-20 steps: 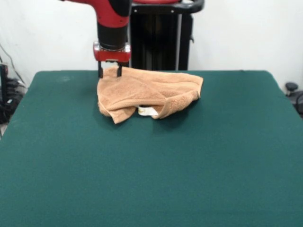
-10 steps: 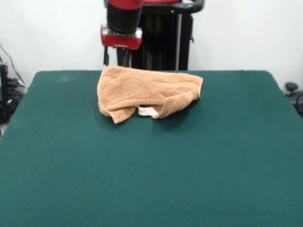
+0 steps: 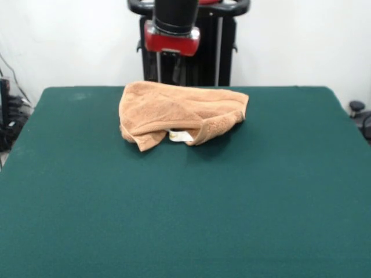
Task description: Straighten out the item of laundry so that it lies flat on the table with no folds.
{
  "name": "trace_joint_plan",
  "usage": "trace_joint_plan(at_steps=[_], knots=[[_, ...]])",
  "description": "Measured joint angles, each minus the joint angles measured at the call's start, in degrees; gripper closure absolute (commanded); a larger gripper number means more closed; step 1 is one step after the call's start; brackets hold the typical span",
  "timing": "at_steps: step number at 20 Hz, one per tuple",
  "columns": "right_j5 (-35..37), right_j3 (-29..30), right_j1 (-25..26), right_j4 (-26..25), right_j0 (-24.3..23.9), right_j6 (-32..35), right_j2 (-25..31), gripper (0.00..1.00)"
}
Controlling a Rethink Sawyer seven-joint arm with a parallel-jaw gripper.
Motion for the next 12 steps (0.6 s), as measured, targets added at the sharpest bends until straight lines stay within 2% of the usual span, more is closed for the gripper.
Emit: trace_joint_plan(at_steps=[12], knots=[[-15.0, 0.0, 9.8, 11.0, 8.3, 2.7, 0.1, 0.0]])
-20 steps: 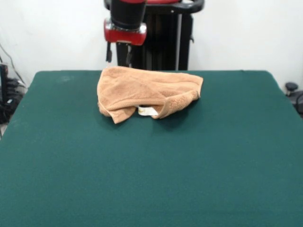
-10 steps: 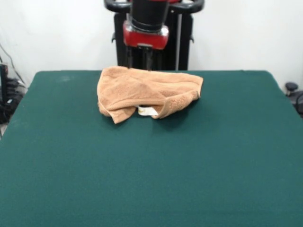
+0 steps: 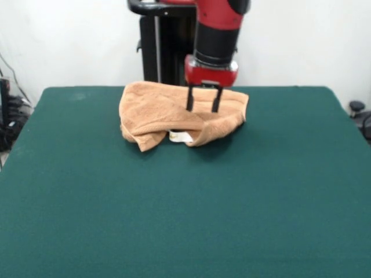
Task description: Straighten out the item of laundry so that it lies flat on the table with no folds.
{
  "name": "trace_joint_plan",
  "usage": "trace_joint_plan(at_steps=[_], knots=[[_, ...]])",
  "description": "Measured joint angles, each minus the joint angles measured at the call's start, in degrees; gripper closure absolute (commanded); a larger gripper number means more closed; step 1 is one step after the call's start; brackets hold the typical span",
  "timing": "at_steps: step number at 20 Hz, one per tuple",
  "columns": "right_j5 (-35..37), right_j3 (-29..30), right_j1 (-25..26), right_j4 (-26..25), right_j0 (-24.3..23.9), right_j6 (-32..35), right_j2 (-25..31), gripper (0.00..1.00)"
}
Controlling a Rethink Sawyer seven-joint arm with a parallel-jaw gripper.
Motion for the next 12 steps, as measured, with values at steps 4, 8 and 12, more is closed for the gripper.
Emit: trace_joint_plan(at_steps=[4, 8, 12], knots=[[-3.0, 0.5, 3.0, 3.0, 0.5, 2.5, 0.4, 0.0], [-3.8, 0.8, 4.8, 4.6, 0.1, 4.2, 0.6, 0.0], [-3.9, 0.8, 5.9, 5.0, -0.2, 5.1, 0.7, 0.0]])
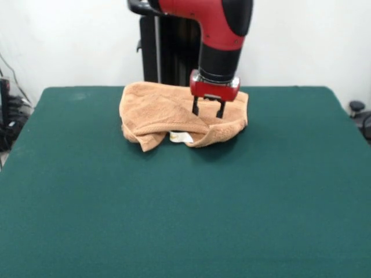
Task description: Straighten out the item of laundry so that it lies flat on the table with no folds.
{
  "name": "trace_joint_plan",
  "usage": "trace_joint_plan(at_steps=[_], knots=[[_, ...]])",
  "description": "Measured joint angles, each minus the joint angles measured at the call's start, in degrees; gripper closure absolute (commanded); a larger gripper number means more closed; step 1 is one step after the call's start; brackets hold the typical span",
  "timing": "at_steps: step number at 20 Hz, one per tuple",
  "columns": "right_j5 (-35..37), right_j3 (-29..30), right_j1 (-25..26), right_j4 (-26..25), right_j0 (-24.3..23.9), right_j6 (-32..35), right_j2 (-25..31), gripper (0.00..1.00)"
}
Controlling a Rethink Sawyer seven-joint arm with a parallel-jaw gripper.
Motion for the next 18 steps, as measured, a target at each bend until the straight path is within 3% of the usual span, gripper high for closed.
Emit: trace_joint_plan(at_steps=[7, 18], knots=[[0.0, 0.1, -0.4, 1.4, -1.0, 0.1, 1.3, 0.0], [5.4, 0.9, -7.4, 5.8, 0.6, 0.1, 1.7, 0.0]])
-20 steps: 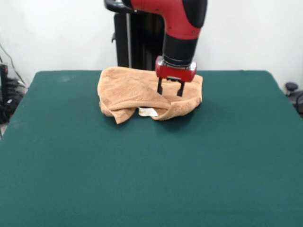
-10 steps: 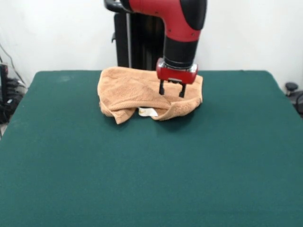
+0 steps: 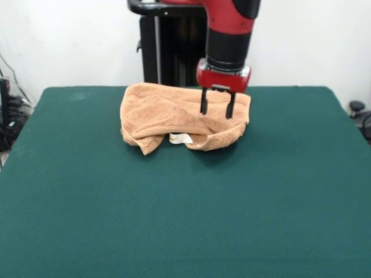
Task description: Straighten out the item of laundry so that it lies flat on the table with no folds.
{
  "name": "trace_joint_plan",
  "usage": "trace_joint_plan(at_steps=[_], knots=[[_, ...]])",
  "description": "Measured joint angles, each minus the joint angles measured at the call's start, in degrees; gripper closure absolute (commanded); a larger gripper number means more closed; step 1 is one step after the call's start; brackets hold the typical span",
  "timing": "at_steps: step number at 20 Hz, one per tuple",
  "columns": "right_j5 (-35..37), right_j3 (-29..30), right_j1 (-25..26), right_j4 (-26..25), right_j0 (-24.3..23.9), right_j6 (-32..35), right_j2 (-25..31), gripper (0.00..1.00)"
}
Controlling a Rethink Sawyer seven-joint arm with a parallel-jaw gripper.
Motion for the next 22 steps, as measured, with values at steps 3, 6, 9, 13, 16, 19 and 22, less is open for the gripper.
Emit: trace_joint_plan(at_steps=[3, 6, 9, 13, 16, 19, 22], knots=[[3.1, 0.0, -1.6, 0.8, 1.1, 0.0, 0.0, 0.0], [5.1, 0.0, -2.9, 1.5, 1.9, 0.0, -0.1, 0.0], [5.4, 0.0, -3.5, 2.1, 2.3, 0.0, -0.1, 0.0], [5.2, 0.0, -3.8, 3.1, 2.3, 0.0, -0.1, 0.0], [4.7, 0.0, -3.8, 3.4, 2.3, 0.0, -0.1, 0.0], [2.3, 0.0, -3.5, 4.0, 2.3, 0.0, 0.0, 0.0], [-1.1, 0.0, -3.2, 4.6, 2.5, 0.1, 0.0, 0.0]])
